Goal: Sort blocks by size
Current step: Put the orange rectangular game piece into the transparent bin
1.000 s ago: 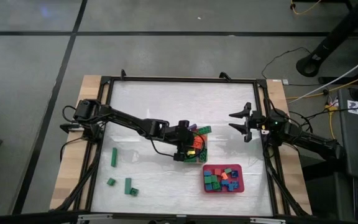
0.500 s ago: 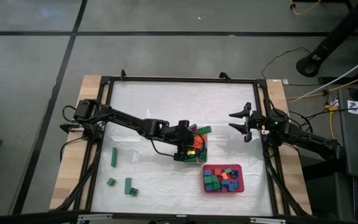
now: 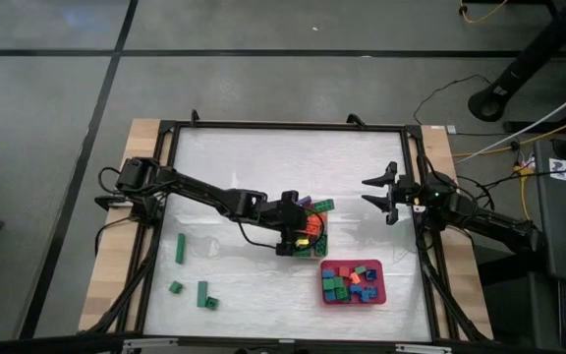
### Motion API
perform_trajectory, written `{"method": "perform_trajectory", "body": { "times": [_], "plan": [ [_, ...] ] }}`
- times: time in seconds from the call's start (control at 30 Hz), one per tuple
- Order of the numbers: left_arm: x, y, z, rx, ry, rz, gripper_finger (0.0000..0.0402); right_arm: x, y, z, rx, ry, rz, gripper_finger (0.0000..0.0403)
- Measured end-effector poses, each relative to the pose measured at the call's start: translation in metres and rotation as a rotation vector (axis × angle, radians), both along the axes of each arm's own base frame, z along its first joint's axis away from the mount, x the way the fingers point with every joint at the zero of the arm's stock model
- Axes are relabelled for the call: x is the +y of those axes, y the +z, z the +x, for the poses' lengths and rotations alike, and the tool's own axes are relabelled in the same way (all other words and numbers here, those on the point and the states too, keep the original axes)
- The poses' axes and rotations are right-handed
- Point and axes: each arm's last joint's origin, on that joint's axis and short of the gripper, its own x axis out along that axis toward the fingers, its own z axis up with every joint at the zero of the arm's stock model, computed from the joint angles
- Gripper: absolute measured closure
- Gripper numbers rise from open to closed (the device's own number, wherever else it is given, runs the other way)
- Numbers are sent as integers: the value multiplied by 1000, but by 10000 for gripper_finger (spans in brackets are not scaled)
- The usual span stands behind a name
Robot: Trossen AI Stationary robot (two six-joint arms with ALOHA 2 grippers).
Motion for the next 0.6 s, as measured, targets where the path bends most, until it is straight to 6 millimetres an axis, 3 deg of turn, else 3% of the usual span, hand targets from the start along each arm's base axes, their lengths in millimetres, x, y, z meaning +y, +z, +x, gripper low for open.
{"method": "perform_trajectory", "body": {
  "times": [0.43, 0.6],
  "plan": [
    [0, 0, 0, -7, 21, -26, 258, 0, 0, 0, 0, 0, 0, 189],
    [-3, 1, 0, -9, 15, -27, 206, 0, 0, 0, 0, 0, 0, 189]
  ]
}}
